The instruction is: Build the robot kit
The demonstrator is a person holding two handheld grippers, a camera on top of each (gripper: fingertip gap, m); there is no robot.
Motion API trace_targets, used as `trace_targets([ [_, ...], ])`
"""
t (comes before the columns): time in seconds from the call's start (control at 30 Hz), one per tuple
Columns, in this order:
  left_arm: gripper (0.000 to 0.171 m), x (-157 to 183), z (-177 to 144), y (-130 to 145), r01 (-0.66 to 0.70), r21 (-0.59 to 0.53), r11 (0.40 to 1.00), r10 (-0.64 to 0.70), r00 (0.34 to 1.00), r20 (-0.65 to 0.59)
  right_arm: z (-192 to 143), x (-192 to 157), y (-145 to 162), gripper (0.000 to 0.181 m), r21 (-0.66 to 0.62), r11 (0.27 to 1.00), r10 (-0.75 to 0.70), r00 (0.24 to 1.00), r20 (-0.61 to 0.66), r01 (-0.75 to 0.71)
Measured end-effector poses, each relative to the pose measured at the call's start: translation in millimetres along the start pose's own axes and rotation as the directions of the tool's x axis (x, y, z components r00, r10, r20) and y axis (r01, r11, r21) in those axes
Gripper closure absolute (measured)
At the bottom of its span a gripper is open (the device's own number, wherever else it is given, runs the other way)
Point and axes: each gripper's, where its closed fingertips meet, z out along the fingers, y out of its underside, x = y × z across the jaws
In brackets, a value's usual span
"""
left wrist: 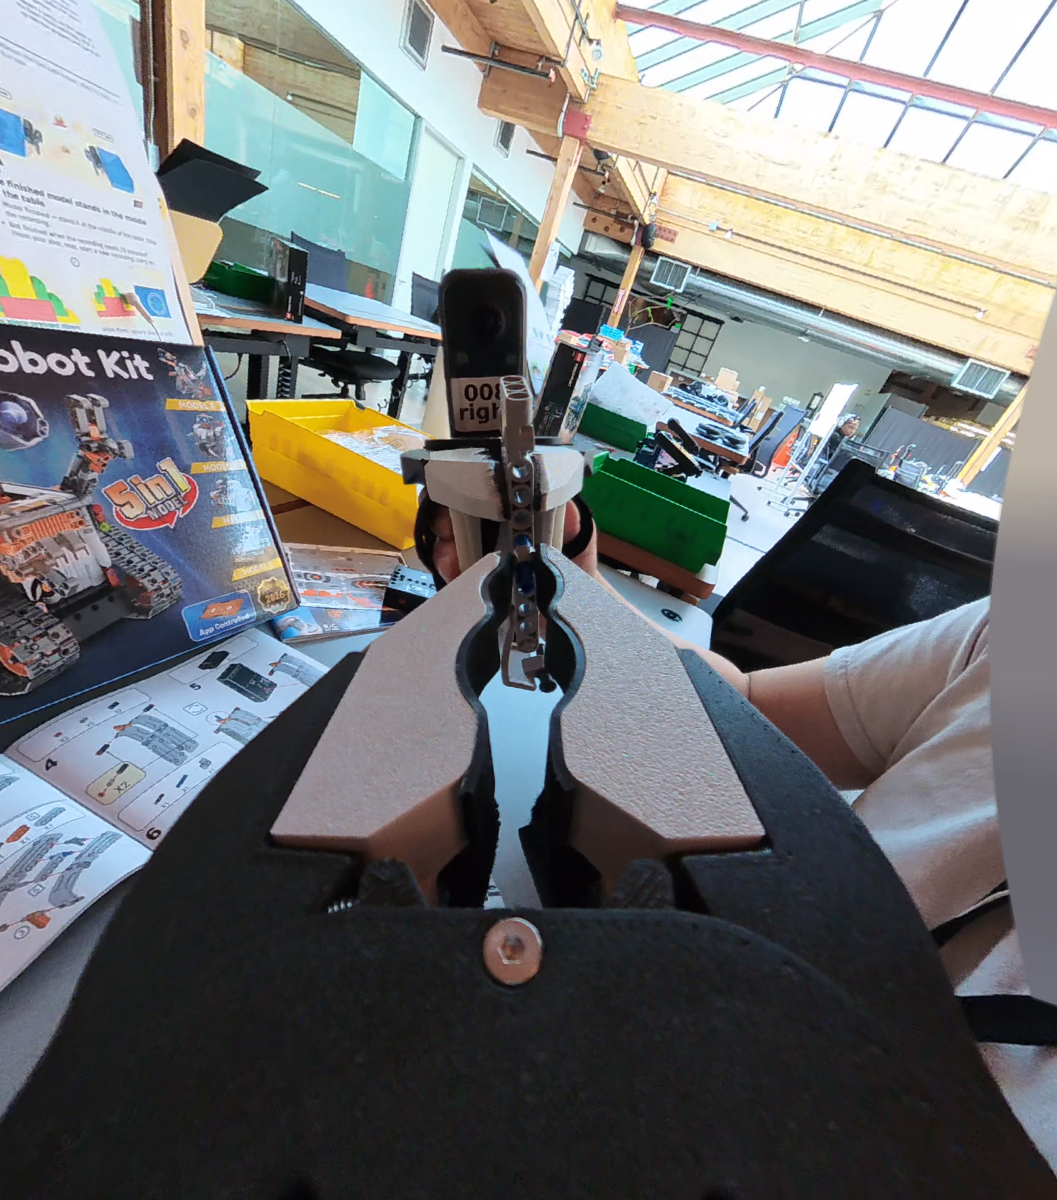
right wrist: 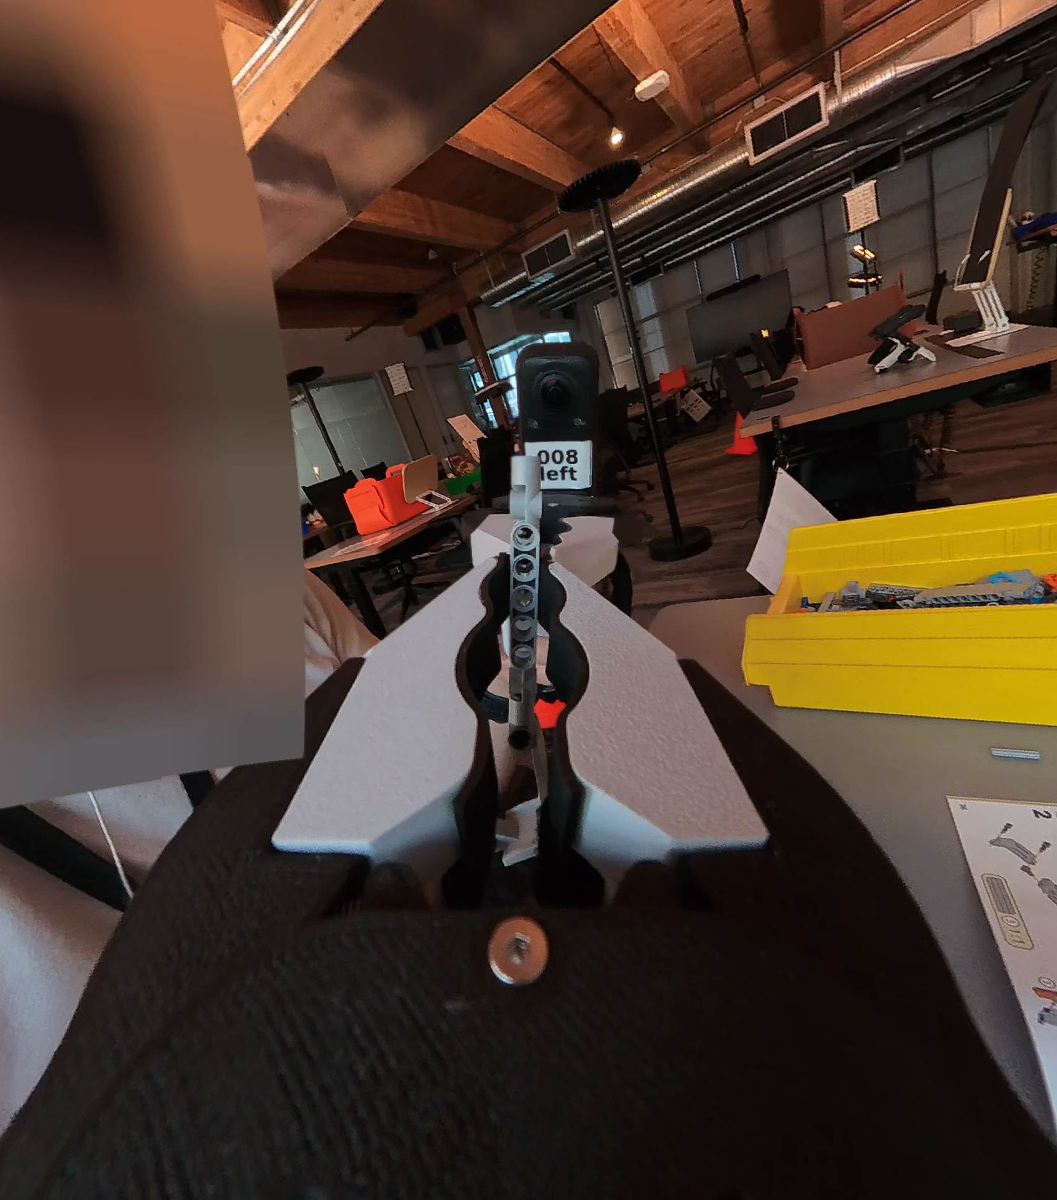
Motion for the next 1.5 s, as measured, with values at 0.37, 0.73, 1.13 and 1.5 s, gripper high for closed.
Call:
trace_targets([
  [0.37, 0.168, -5, 2, 7, -0.017, -0.077, 0.997, 0.023, 0.997, 0.072, -2, 5, 5, 0.177, -0.025, 0.999, -0.043, 0.999, -0.022, 0.043],
  [0.73, 0.167, -20, -3, -3, 0.08, 0.07, 0.994, -0.082, 0.996, 0.033, 2, 23, -5, 0.177, 0.071, 0.997, 0.036, 0.992, -0.124, -0.027],
  [1.13, 0.167, -30, -10, -4, 0.252, 0.125, 0.96, -0.241, 0.966, -0.094, 5, 30, 11, 0.175, -0.079, 0.994, 0.052, 0.976, -0.213, -0.07],
  [1.5, 0.167, -32, -8, 1, 0.236, 0.103, 0.966, -0.23, 0.971, -0.067, 3, 24, 21, 0.158, -0.177, 0.982, 0.028, 0.976, -0.217, -0.068],
])
